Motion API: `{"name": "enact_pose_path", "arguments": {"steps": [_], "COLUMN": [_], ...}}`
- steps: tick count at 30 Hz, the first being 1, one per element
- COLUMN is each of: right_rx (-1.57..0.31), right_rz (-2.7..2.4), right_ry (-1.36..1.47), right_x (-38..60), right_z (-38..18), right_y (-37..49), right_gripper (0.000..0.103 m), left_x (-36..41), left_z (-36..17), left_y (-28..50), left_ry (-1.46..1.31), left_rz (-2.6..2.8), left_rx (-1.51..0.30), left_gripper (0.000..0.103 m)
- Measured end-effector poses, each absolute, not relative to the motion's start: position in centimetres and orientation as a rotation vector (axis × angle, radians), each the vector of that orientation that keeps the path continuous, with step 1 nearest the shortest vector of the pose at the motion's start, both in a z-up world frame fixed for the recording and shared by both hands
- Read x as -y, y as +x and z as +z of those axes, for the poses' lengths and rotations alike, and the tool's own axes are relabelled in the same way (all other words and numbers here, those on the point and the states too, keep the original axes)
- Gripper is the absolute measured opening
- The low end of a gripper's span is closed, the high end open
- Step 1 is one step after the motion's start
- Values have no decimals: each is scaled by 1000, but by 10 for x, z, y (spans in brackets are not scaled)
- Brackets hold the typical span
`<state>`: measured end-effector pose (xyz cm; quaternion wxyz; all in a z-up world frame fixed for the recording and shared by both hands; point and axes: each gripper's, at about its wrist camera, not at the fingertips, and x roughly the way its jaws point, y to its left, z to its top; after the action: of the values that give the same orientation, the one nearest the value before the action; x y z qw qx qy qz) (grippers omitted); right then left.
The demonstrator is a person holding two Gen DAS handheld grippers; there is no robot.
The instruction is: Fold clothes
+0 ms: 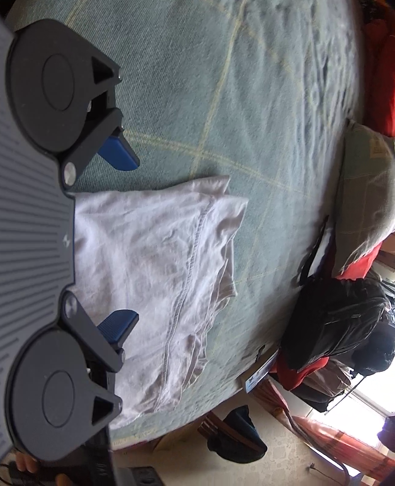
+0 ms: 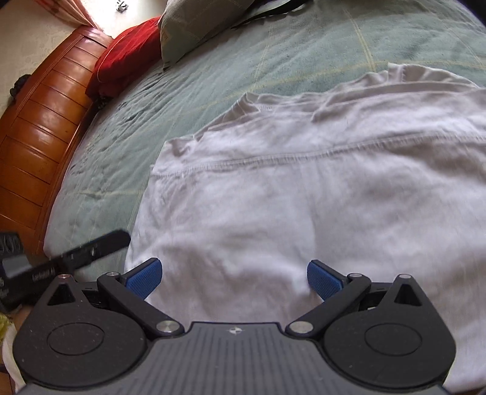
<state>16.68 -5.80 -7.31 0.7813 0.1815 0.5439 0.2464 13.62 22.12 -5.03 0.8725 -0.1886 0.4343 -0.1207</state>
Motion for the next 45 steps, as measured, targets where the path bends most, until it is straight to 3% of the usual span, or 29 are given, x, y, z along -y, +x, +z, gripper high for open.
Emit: {"name": "enact_pose_path", "arguments": {"steps": [3,20,28,35,45], "right_rx": [-1220,-1073,-1068,-1048,-1027], "right_rz": [545,640,648,694,759], "right_ry": [412,462,473,420,407], "right_x": [60,69,70,65,54], "right_z": [-78,-49,-56,-51,-46], "right_y": [155,169,180,182,179], "right_gripper": [103,103,103,103,103], "left_x": [-226,-259,-249,-252,-245], "left_z": [-55,-91,-92,-96,-106], "left_y": [139,199,215,173,219], "left_ry": [-427,-734,-738,-786,-810], "left_rz": [-280,-504,-551,-661,-688], "left_rx": [-927,-976,-984,-1040,-1022], "left_gripper": [98,100,101,101,101]}}
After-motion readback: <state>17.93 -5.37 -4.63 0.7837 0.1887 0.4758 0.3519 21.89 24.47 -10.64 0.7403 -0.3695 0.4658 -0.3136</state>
